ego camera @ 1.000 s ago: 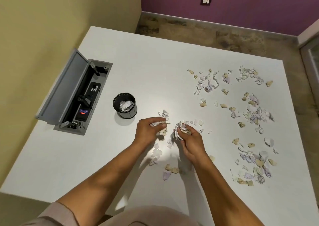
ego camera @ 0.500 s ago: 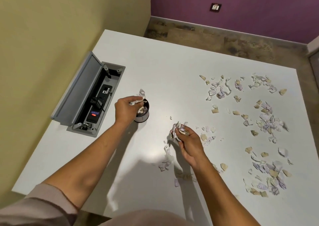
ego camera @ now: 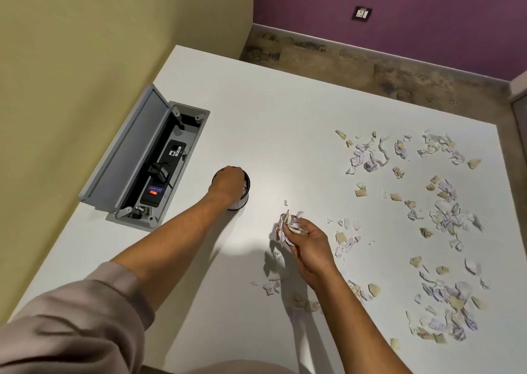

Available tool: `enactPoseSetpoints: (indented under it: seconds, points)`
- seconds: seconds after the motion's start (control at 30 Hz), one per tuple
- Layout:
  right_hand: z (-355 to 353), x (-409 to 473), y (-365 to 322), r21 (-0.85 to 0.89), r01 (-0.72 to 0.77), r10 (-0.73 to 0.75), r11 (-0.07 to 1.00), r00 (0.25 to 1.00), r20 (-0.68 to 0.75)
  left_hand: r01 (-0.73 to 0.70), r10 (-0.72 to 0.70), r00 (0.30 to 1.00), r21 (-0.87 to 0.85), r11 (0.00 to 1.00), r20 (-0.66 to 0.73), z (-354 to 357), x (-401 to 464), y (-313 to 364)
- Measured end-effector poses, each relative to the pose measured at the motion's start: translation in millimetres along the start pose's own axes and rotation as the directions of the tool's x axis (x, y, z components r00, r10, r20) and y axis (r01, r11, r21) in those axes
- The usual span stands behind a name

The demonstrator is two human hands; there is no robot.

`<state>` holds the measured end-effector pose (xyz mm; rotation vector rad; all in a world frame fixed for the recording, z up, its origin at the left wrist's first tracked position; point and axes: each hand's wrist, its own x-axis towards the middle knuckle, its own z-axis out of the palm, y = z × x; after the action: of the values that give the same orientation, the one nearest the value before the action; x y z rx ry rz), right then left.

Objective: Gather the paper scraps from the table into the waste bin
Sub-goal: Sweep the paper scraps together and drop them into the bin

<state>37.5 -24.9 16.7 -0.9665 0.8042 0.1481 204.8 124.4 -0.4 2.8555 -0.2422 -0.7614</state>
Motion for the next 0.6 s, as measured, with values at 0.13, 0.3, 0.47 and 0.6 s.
enactPoseSetpoints:
  seconds: [0.13,0.3,0.47,0.6]
  points:
    - [7,1,-1,-0.024,0.014,-0.013,1.0,1.0,0.025,-0.026,0.025,0.999,0.024,0.999,0.038,-1,6,3]
    - [18,9,-5,-0.031,0.025,-0.023,0.999,0.998,0.06,-0.05,0.059,0.995,-0.117,0.992,0.074,-20,0,-6]
    - [42,23,-12,-0.061,0.047,-0.041,0.997,0.995,0.096,-0.113,0.122,0.992,-0.288,0.951,0.014,-31,-13,-24]
    - [66,37,-20,-0.215,0.139,-0.114,0.967,0.986,0.123,-0.083,-0.031,0.975,-0.49,0.868,-0.219,-26,-15,-38]
